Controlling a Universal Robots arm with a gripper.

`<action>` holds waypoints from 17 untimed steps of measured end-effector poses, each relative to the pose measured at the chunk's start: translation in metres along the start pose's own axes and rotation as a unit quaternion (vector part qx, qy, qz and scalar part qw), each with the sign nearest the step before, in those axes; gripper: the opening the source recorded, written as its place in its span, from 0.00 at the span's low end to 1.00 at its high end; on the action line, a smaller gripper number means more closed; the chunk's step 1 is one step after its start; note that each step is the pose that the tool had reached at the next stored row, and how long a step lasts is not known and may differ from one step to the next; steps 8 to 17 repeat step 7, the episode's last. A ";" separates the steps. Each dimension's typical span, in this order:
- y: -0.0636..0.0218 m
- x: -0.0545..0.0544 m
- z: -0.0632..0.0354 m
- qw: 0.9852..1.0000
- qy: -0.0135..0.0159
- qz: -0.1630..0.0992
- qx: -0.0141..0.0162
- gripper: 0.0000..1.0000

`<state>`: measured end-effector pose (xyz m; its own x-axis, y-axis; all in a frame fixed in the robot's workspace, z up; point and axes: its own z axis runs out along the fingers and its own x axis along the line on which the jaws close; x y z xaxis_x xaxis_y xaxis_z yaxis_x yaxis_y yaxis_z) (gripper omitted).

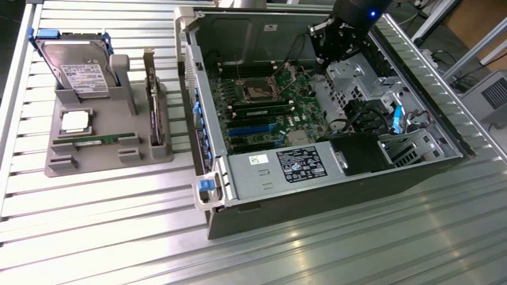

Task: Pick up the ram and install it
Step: 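Press down the ram until it locks into place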

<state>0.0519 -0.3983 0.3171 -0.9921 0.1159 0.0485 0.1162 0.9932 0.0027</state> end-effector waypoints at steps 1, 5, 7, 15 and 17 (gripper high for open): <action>0.0000 0.000 0.0000 1.000 0.000 -0.022 0.001 0.10; 0.0000 0.000 0.0000 0.996 0.000 -0.087 0.004 0.10; 0.0000 0.000 0.0000 0.996 0.000 -0.087 0.004 0.10; 0.0000 0.000 0.0000 0.996 0.000 -0.087 0.004 0.10; 0.0000 0.000 0.0000 0.996 0.000 -0.087 0.004 0.10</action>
